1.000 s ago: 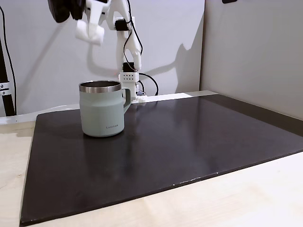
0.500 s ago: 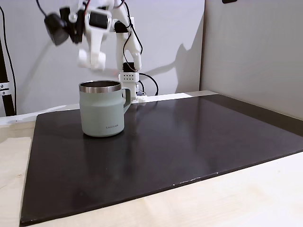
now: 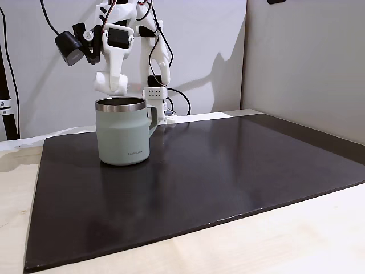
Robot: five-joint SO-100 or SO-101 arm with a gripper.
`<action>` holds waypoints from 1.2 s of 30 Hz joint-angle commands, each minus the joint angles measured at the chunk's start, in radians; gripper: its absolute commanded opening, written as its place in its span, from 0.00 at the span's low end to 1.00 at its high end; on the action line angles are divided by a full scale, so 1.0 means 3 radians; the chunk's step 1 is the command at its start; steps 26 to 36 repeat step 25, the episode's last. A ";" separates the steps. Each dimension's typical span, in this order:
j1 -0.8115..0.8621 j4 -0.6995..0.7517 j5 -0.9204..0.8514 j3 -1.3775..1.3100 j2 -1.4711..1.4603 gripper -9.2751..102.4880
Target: Grasp a gauze and put it in the cup.
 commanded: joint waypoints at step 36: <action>-0.0020 -0.0026 -0.0046 -0.0031 0.0159 0.42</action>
